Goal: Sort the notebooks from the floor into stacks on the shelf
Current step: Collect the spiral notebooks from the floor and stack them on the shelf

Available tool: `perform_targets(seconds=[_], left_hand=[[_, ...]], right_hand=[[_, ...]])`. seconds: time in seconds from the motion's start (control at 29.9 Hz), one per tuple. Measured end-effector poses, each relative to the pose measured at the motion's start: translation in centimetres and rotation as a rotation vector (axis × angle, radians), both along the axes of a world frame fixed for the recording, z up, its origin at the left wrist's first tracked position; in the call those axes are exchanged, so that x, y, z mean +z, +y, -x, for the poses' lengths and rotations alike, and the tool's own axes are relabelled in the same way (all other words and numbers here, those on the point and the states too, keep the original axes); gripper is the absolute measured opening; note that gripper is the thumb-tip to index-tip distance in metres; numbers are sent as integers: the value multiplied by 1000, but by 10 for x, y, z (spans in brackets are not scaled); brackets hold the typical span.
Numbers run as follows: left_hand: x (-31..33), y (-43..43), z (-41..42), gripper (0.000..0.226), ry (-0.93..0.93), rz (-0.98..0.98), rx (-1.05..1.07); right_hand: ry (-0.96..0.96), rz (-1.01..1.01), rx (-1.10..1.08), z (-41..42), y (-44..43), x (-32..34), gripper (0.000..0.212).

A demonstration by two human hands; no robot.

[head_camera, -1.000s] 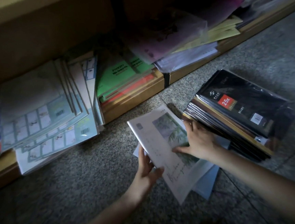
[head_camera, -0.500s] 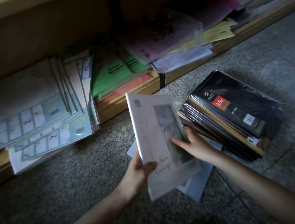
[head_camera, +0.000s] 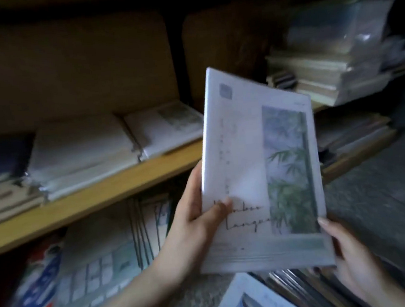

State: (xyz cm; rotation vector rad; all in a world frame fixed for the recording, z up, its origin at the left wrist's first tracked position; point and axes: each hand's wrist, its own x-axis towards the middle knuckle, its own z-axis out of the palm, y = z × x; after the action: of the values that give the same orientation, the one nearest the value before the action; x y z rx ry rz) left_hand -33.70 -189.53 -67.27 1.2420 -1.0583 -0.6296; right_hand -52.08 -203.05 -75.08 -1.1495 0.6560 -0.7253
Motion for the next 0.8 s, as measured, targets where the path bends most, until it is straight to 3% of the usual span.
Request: perform_targets(seconds=[0.07,0.17,0.3,0.4,0.54,0.6,0.67,0.74,0.8], left_hand=[[23,-7,-5,53,37,13,31],[53,-14,-20,44,76,0,187],[69,-45,-69,29,-20,-131,486],[59,-63,-105,51,-106,-272,629],[34,-66,-117,75,-191,-514,549],[24,-62,-113,98,-440,-696,469],[20,-54,-106,95,-829,-884,471],[24,-46,-99,77,-1322,-832,563],[21,-45,-107,66,-1528,-690,582]], right_hand=[[-56,7,11,-5,-3,27,16],[-69,94,24,-33,-22,65,33],[0,45,133,-90,-55,106,24],[71,57,150,-132,-78,113,17],[130,47,130,-168,-103,108,10],[151,38,129,-177,-108,106,10],[148,62,138,-182,-110,105,18],[191,183,161,-186,-112,103,20],[301,389,207,-185,-117,96,48]])
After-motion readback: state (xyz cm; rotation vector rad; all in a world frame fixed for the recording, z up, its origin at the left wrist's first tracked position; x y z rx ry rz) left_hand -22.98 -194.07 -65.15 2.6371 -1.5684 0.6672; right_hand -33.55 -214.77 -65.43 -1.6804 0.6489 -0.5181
